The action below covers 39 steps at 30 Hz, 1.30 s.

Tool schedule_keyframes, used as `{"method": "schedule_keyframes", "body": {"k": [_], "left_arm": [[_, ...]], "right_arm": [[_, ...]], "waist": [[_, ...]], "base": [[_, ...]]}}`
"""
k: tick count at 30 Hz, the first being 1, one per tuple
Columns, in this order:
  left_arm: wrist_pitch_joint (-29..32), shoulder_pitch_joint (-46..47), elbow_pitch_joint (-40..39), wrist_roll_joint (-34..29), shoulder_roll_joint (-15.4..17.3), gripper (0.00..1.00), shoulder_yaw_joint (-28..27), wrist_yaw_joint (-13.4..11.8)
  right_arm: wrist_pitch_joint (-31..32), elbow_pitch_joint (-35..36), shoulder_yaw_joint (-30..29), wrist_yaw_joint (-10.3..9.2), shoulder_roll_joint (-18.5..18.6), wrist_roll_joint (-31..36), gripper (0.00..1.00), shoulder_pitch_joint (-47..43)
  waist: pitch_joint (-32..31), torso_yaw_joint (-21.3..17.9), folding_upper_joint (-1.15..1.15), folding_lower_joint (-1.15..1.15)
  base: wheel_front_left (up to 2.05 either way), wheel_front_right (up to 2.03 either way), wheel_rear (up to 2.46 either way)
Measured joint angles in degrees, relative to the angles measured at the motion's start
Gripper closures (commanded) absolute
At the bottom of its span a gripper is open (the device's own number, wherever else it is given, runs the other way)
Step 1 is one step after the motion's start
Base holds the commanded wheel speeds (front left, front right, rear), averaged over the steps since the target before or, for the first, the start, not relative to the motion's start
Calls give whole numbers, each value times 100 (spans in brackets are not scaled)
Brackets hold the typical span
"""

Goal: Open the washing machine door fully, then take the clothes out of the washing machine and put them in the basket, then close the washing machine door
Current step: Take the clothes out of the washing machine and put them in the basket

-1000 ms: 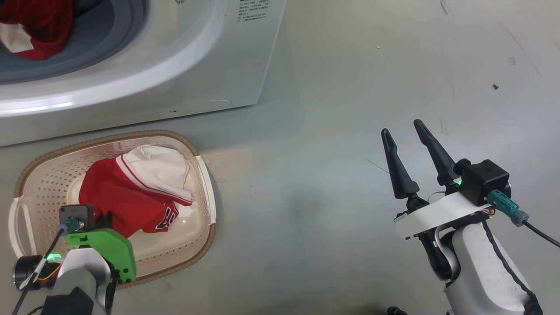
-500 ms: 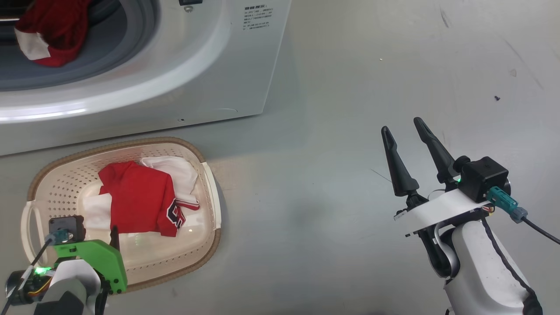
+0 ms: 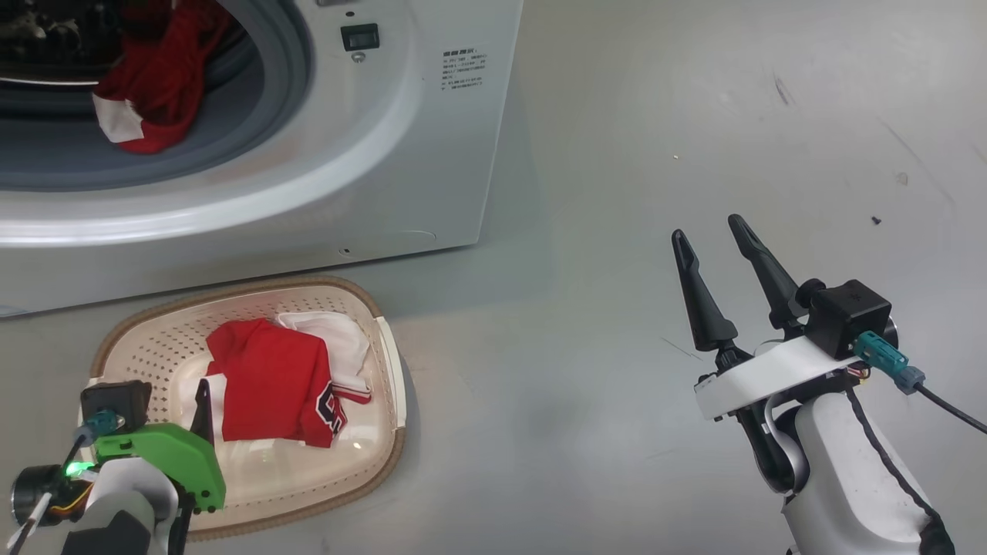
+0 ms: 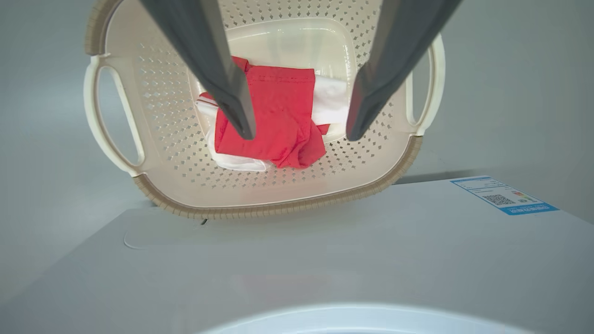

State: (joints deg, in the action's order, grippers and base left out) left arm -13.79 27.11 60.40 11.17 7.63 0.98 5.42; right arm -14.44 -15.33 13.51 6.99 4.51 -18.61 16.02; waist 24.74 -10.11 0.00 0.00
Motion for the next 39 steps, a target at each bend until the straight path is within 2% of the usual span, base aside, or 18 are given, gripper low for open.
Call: {"method": "schedule_keyframes", "body": {"k": [15,21,39], "left_arm": [[-91,-9,-670,-167,-404,0,276,41],[-90,-59,-1426,-194,-499,0,316,38],[-90,-1517,-2830,-170,-522,0,257,-231]], "right_arm": [[0,-171,-140,0,4,1,0,-297],[0,-178,-190,0,7,7,0,-502],[0,-80,-153,0,-24,10,0,-1078]], "waist": [[-903,244,0,0],[-1295,370,0,0],[-2290,629,0,0]], "base": [[0,0,0],[0,0,0],[0,0,0]]}}
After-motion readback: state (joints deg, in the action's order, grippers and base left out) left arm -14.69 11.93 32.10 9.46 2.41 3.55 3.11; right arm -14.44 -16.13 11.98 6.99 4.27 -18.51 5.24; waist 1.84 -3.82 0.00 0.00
